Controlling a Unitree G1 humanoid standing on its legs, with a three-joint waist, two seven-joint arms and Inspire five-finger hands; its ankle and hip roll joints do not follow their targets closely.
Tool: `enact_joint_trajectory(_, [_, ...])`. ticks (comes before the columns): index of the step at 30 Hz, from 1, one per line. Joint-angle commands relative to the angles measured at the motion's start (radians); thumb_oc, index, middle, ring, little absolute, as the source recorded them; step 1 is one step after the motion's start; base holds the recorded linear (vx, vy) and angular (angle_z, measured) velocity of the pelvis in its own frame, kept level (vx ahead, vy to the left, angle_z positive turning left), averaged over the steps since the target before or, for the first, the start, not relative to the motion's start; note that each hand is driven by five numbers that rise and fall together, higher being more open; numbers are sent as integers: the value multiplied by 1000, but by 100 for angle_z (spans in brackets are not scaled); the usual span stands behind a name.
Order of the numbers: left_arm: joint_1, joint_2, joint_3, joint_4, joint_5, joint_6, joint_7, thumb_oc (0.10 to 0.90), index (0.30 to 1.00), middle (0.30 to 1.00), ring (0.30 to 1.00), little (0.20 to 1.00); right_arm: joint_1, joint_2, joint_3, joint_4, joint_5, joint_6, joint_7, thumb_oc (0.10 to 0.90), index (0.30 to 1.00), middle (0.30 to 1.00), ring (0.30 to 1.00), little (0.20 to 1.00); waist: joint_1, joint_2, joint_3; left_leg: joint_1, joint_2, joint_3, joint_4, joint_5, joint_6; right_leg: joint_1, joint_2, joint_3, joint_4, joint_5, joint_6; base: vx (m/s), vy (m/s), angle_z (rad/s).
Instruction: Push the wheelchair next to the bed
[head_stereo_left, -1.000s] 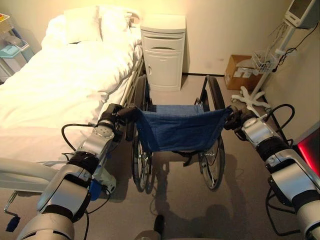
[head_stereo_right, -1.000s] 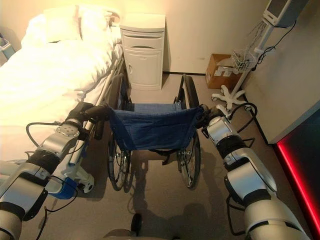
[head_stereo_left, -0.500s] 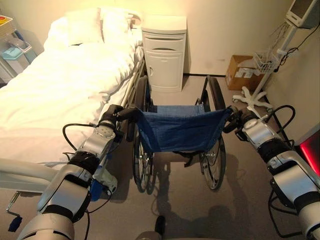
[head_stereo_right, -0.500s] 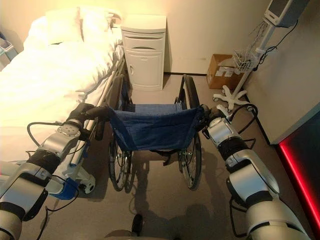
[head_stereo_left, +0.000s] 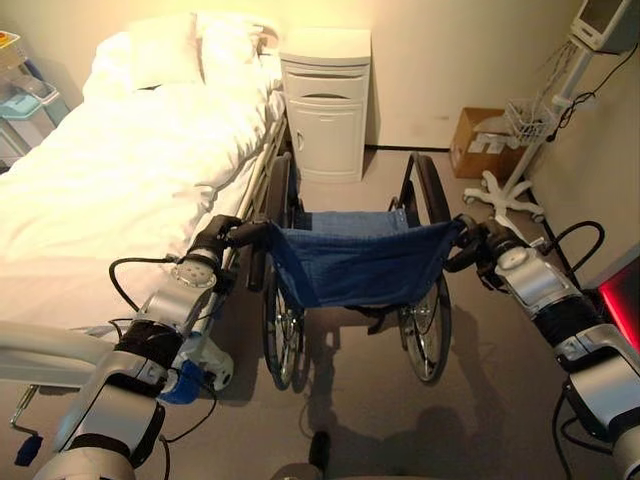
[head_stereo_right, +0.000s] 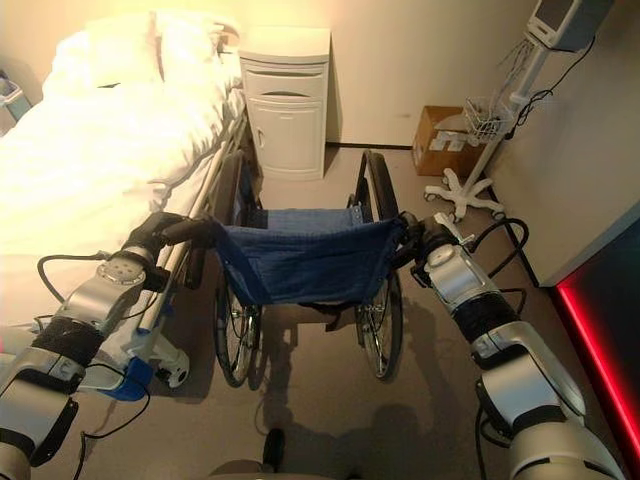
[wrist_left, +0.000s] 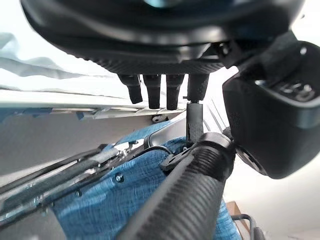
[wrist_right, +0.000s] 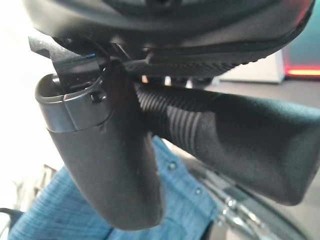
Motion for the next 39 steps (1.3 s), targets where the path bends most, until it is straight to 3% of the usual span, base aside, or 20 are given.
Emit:
enact_joint_trajectory(1, [-57,33,24,-32,-162,-7,-65,800,900,900,900,900,-116,-36,18,-148,185,-118,5,800,900,900,900,900,37,-14,-12,97,24,33,10,-96,-52,-80,-13,-6,62,128,-19,0,0,0])
enact_joint_trajectory(9, [-104,-3,38,87,-387,-6,-100,800,900,900,900,900,-131,19,-36,5,630,-183,-32,800,900,900,900,900,37,-12,-26,105,24,31,10,-95,-55,-67,-15,-22,64,125,-22,0,0,0])
enact_joint_trajectory(15, [-123,4,45,132,-423,-10,-133,800,900,900,900,900,-135,42,-70,44,843,-216,-21,800,900,900,900,900,38,-12,-38,105,24,31,10,-96,-57,-63,-14,-27,56,126,-23,0,0,0])
enact_joint_trajectory(16, [-122,13,48,143,-440,-22,-153,800,900,900,900,900,-129,48,-86,48,943,-223,-20,800,900,900,900,900,39,-13,-43,104,25,32,10,-96,-58,-61,-14,-31,52,126,-22,0,0,0])
enact_joint_trajectory(19, [-115,18,62,144,-496,-58,-170,800,900,900,900,900,-106,48,-117,42,1016,-226,-8,800,900,900,900,900,37,-14,-50,102,25,34,10,-97,-59,-60,-14,-33,46,127,-22,0,0,0])
enact_joint_trajectory(26, [-98,14,85,126,-554,-91,-189,800,900,900,900,900,-104,-3,-141,73,987,-207,21,800,900,900,900,900,33,-21,-60,104,28,43,10,-99,-61,-60,-15,-35,41,132,-20,0,0,0])
enact_joint_trajectory(34, [-67,35,114,117,-588,-178,-211,800,900,900,900,900,-116,-121,-141,137,778,-175,116,800,900,900,900,900,24,-30,-63,106,30,55,10,-102,-62,-65,-14,-31,43,133,-18,0,0,0])
enact_joint_trajectory(39, [-34,52,145,129,-614,-215,-192,800,900,900,900,900,-127,-214,-137,190,649,-198,162,800,900,900,900,900,19,-36,-62,111,31,58,10,-105,-62,-65,-12,-25,44,134,-17,0,0,0])
